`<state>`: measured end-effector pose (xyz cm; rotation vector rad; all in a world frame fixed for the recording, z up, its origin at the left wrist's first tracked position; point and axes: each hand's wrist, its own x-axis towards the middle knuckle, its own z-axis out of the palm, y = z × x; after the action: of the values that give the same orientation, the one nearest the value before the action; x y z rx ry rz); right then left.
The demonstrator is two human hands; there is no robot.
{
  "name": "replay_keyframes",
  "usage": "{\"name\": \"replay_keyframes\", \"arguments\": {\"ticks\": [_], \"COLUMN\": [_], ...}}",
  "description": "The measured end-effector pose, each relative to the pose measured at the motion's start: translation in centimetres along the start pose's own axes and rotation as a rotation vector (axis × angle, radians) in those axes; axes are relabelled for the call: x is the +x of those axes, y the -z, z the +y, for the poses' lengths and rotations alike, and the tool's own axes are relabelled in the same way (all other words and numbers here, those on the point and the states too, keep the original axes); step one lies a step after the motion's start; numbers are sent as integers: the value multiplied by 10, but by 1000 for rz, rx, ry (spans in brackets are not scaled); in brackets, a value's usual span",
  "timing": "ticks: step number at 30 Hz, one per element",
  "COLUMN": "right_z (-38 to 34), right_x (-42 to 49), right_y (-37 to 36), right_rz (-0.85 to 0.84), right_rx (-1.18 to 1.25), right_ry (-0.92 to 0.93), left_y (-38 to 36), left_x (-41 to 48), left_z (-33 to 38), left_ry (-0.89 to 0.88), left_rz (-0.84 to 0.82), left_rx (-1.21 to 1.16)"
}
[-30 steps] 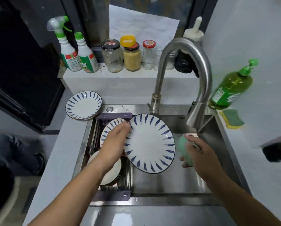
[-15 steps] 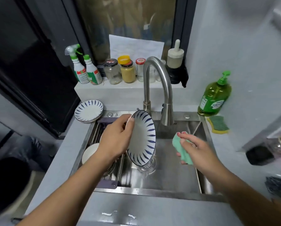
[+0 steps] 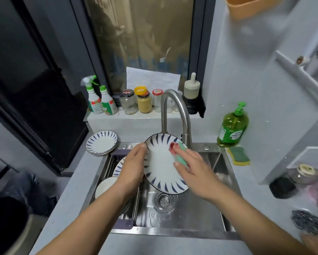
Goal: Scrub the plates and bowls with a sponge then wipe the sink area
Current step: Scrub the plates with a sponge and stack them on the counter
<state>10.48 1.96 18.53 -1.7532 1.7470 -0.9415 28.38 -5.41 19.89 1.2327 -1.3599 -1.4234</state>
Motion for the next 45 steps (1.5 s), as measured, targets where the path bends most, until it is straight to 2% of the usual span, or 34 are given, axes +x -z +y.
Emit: {"name": "replay_keyframes", "arguments": {"ticks": [2, 4, 7, 10, 12, 14, 16, 19, 24, 27, 30, 33, 35, 38, 41, 45], "right_z": [-7, -12, -34, -56, -62, -60, -60, -60, -32, -33, -47, -58, -67, -76, -74, -62], "right_x": [7, 9, 14, 18, 9, -3, -1, 24, 26, -2, -15, 6, 25, 29, 8, -6], "right_y": [-7, -15, -29, -34, -24, -14, -10, -2, 25, 11, -7, -17, -13, -5, 4, 23], "right_rz": [-102, -145, -155, -260, -368, -444, -466, -406, -330, -341, -400, -379, -322, -386, -485, -484], "right_rx": [-319, -463, -400, -350, -292, -331, -454, -611, -761, -671, -428, -176, -97, -142, -241, -397], "right_ry": [72, 40, 28, 214, 333, 424, 472, 403, 248, 236, 231, 218, 159, 203, 332, 430], "left_y": [-2, -3, -7, -3, 8, 17, 17, 12, 28, 26, 20, 4, -7, -8, 6, 12], "left_x": [-1, -4, -10, -8, -1, 1, 0, -8, 3, 8, 12, 11, 6, 7, 10, 14], "left_z": [-3, -6, -5, -3, -3, -3, -4, -5, 8, 16, 13, 4, 3, 8, 17, 23], "left_ry": [-17, -49, -41, -64, -11, 45, 60, 29, -63, -101, -87, 23, 87, 105, 102, 40], "left_rz": [20, 29, 2, 54, 90, 72, 60, 2, 113, 152, 172, 92, 31, 32, 129, 177], "left_rx": [-90, -112, -147, -146, -264, -378, -387, -311, -277, -250, -318, -384, -424, -466, -490, -407]}}
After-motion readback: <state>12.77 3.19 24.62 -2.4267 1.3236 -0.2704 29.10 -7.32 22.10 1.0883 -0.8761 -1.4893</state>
